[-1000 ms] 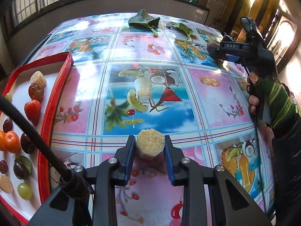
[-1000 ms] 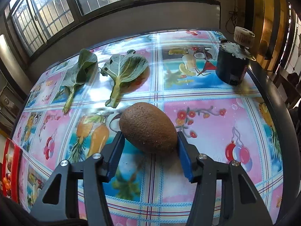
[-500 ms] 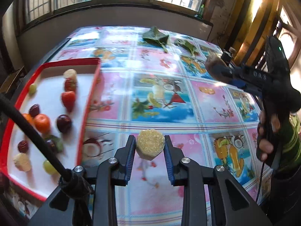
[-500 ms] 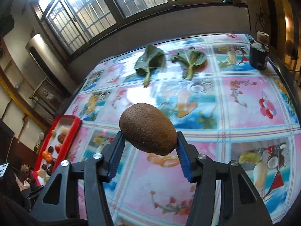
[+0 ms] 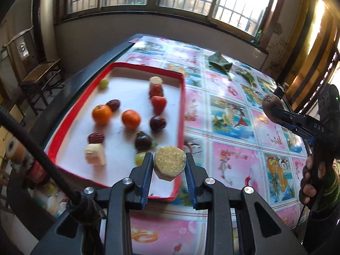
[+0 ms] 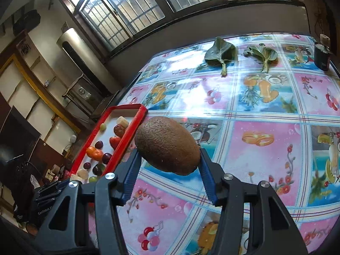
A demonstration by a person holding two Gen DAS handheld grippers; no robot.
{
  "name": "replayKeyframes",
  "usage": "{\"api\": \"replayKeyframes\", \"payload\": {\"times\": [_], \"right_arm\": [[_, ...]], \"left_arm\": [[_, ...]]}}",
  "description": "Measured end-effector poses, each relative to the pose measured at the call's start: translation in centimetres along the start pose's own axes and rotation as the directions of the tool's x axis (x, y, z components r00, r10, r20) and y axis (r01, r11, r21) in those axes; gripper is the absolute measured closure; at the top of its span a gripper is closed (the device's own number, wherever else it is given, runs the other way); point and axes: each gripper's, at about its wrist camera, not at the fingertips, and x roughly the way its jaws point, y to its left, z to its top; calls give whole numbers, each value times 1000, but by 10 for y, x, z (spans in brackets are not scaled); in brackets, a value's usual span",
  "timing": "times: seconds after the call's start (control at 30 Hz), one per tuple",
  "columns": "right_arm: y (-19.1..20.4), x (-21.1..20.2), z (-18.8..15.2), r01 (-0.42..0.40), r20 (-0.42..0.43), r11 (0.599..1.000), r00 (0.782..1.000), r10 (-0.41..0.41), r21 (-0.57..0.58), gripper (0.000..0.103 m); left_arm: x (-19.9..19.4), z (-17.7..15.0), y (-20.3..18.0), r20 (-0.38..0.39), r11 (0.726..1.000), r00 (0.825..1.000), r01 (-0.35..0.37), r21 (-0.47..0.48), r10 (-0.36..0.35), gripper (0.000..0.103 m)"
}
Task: Organize fruits
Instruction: 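Carry the yellow piece and kiwi over the tray and lower them in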
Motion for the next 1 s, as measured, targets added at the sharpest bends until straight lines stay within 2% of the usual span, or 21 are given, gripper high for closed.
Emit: {"api": "replayKeyframes", "payload": {"times": [0.43,1.0], "right_arm": [[46,26,-18,-69,-71,996,995,65,-62,47],[95,65,-12,-131,-136,980,985,111,-148,47]], "left_arm": [[-15,1,48,31,995,998,-58,-83,60,74],[-13,3,76,28,988,997,-65,-140,69,74]]}}
